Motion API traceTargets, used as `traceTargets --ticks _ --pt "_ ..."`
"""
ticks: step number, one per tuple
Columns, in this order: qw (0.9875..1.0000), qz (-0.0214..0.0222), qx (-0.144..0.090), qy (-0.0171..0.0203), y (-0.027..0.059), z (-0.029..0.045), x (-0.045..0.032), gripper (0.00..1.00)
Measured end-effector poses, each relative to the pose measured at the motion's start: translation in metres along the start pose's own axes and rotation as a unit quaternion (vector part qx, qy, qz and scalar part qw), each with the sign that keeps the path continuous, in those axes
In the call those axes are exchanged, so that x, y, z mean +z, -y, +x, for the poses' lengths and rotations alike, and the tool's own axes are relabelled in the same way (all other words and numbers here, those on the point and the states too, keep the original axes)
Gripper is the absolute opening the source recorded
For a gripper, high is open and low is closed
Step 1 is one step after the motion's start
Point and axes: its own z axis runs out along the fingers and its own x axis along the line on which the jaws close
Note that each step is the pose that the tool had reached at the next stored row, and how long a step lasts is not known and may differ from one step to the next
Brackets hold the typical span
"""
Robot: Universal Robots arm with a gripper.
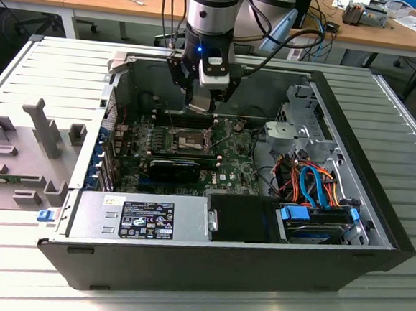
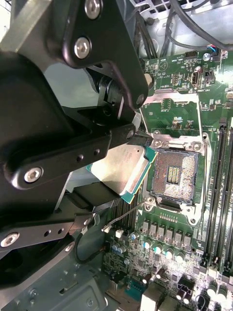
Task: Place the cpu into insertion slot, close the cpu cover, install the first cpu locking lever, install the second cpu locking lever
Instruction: 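Place the cpu into insertion slot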
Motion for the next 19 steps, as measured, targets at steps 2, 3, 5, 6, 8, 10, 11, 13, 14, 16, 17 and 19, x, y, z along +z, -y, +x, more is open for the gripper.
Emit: traceTargets --ticks 2,3,5,6,8,10,11,13,14,16,17,19 --pt "1.0000 0.0000 0.001 0.0000 0.0000 0.0000 0.0001 0.54" --pt "1.0000 0.0000 0.001 0.0001 0.0000 0.0000 0.0001 0.54" --pt "1.0000 0.0000 0.002 0.0001 0.0000 0.0000 0.0001 0.54" --pt "1.0000 -0.0001 0.002 0.0002 0.0000 0.0000 0.0002 0.54" --pt "1.0000 -0.0001 0.003 0.0002 0.0000 0.0000 0.0002 0.54" --pt "1.0000 -0.0001 0.004 0.0003 0.0000 0.0000 0.0002 0.54" --pt "1.0000 -0.0001 0.004 0.0003 0.0000 0.0000 0.0002 0.54" --pt "1.0000 -0.0001 0.004 0.0003 0.0000 0.0000 0.0003 0.54" --pt "1.0000 -0.0001 0.005 0.0004 0.0000 0.0000 0.0003 0.54" --pt "1.0000 -0.0001 0.005 0.0004 0.0000 0.0000 0.0004 0.54" --pt "1.0000 -0.0001 0.006 0.0004 0.0000 0.0000 0.0004 0.54" --pt "1.0000 -0.0001 0.006 0.0005 0.0000 0.0000 0.0004 0.54"
